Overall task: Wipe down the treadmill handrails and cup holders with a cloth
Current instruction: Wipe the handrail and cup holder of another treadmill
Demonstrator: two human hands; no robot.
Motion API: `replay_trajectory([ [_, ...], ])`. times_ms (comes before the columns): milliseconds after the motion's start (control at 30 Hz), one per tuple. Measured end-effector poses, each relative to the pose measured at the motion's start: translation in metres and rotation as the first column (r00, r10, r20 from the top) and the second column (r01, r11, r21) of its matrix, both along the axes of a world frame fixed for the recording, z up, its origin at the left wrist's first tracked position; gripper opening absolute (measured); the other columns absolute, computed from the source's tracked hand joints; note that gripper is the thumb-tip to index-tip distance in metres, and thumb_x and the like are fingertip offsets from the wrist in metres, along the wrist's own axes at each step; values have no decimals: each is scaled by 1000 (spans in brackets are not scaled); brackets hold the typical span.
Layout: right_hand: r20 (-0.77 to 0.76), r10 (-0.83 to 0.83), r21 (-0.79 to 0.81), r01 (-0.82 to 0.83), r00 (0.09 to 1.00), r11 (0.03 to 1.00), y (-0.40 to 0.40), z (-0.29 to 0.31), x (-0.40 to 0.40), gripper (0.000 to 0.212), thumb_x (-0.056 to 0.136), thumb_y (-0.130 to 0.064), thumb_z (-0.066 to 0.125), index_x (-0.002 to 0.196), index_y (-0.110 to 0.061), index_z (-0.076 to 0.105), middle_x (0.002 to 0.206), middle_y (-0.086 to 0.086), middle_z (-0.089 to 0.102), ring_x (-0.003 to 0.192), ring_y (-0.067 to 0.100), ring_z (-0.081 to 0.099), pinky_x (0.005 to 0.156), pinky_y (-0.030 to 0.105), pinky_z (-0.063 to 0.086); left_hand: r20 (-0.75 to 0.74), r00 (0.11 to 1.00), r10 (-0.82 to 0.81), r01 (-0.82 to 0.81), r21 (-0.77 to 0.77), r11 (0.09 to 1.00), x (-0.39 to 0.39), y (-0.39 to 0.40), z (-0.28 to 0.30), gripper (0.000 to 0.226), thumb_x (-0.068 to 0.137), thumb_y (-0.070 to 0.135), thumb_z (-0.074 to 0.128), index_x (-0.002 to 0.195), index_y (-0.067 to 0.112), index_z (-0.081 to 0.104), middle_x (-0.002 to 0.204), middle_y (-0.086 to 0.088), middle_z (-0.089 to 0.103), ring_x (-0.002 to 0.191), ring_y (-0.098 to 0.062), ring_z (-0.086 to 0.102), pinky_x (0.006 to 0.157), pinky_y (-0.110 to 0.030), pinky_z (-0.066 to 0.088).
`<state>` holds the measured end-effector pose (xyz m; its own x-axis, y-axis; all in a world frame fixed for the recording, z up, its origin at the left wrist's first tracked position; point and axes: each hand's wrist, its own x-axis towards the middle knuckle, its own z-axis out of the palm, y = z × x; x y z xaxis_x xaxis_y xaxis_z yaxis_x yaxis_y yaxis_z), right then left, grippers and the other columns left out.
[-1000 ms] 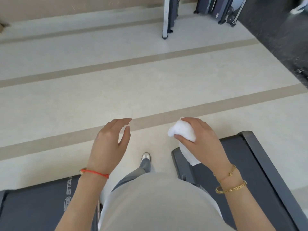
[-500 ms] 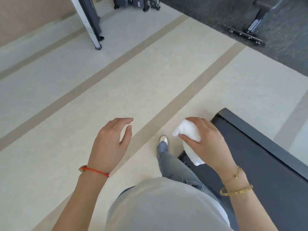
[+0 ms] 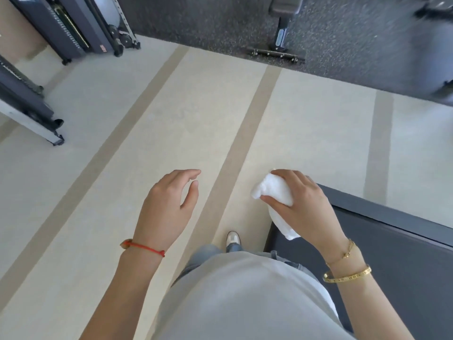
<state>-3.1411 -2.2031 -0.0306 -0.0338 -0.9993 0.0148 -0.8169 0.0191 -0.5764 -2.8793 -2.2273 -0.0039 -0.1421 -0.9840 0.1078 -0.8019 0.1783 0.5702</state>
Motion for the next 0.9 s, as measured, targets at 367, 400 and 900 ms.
replay_trajectory([
  [367, 3, -311, 14, 311, 951, 950, -145, -11, -62, 47, 83, -54, 64, 124, -34, 54, 122, -17, 59, 105, 13, 55, 81, 27, 40, -19, 953, -302, 301, -25, 953, -78, -225, -9, 23, 97, 15, 54, 116, 14, 67, 111, 4, 69, 104, -16, 64, 92, -35, 51],
  [400, 10, -338, 14, 338, 941, 941, -159, -13, -68, 46, 83, -54, 64, 123, -34, 54, 121, -16, 59, 105, 14, 56, 82, 28, 42, -18, 943, -333, 332, -31, 943, -86, -246, -11, 24, 97, 16, 53, 116, 14, 67, 110, 5, 69, 104, -15, 64, 92, -34, 51],
  [900, 35, -741, -12, 742, 670, 670, -338, -2, -177, 44, 84, -56, 65, 121, -35, 53, 118, -16, 59, 100, 13, 55, 80, 25, 37, 18, 674, -738, 738, -60, 672, -271, -532, 4, 22, 97, 12, 54, 115, 12, 67, 109, 2, 69, 103, -16, 65, 92, -33, 50],
])
